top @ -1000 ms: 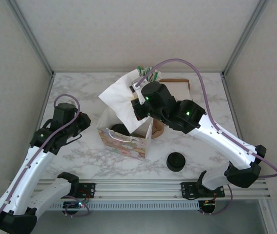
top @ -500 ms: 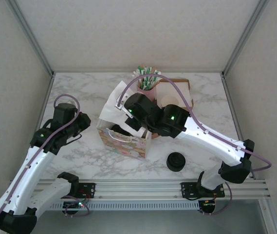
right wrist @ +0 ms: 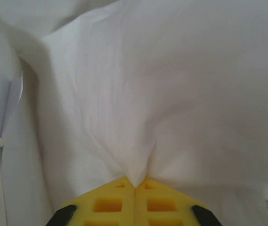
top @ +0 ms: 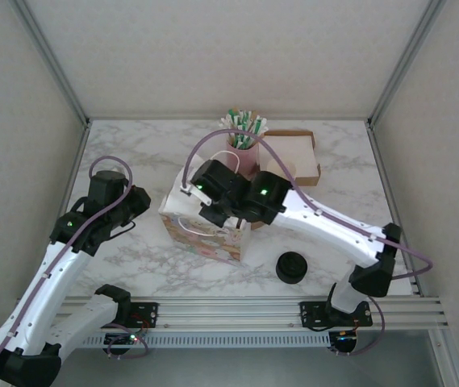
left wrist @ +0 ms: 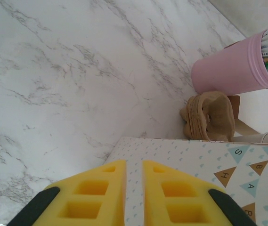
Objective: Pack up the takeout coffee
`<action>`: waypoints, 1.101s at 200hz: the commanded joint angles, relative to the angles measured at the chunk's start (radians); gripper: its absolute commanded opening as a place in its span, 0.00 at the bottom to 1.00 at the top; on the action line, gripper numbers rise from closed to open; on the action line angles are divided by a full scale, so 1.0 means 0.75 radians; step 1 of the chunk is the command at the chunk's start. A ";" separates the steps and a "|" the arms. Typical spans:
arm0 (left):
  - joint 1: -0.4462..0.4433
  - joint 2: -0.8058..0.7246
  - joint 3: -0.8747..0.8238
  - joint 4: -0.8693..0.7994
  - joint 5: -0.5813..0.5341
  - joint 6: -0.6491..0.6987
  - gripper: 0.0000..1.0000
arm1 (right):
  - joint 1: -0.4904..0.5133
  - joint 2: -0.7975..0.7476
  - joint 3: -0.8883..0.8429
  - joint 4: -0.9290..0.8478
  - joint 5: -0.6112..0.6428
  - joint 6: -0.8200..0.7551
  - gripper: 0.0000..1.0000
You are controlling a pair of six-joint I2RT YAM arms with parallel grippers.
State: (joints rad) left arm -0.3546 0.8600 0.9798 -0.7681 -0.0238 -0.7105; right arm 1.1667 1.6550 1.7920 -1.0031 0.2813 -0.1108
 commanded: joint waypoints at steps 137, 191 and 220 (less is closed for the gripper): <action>-0.012 -0.047 0.037 0.038 -0.066 0.061 0.74 | -0.111 -0.285 -0.007 0.178 -0.259 0.161 0.57; -0.012 -0.138 0.022 0.209 -0.221 0.183 1.00 | -0.124 -0.695 -0.432 0.783 0.241 0.113 0.90; -0.012 -0.147 0.024 0.302 -0.405 0.382 1.00 | -0.211 -0.880 -0.701 1.073 0.452 -0.078 0.99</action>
State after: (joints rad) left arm -0.3584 0.7605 0.9802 -0.6392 -0.1722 -0.5735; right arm 1.0584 1.0740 1.3968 -0.4648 0.3988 -0.0456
